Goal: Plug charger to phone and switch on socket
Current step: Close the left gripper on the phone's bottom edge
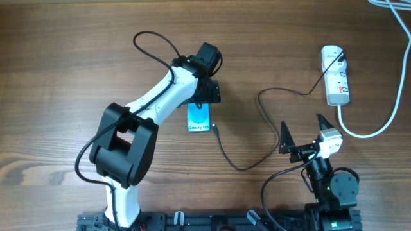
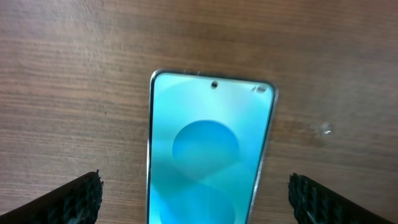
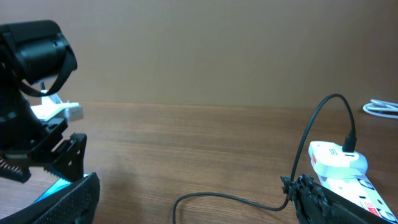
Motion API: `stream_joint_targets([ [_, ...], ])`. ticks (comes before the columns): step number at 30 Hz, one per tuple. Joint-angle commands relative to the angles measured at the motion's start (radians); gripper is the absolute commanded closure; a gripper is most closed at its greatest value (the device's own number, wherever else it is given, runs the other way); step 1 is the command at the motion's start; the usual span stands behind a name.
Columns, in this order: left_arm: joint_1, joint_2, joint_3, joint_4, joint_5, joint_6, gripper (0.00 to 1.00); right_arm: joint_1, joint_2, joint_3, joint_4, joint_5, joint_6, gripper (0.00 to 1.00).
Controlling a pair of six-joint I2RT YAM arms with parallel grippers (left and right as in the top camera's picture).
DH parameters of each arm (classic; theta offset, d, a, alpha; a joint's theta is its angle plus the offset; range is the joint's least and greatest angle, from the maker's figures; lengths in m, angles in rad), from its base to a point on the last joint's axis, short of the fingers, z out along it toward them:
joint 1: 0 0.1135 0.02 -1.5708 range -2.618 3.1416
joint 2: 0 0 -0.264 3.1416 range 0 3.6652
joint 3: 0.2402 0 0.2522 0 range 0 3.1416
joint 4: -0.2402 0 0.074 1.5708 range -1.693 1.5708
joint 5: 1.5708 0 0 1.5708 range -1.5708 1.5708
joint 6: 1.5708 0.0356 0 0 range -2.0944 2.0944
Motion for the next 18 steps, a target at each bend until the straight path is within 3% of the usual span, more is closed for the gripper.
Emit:
stream_joint_targets([
  [1,-0.001,0.014,-0.052,0.026,0.027,0.024,0.00,0.005,-0.011,-0.001,0.003,0.018,0.006,0.00],
  [12,-0.015,0.014,-0.150,0.088,0.079,0.024,0.00,0.005,-0.011,-0.001,0.003,0.018,0.006,0.00],
  [18,-0.015,0.014,-0.151,0.074,0.079,0.024,0.07,0.005,-0.011,-0.001,0.003,0.018,0.006,0.00],
])
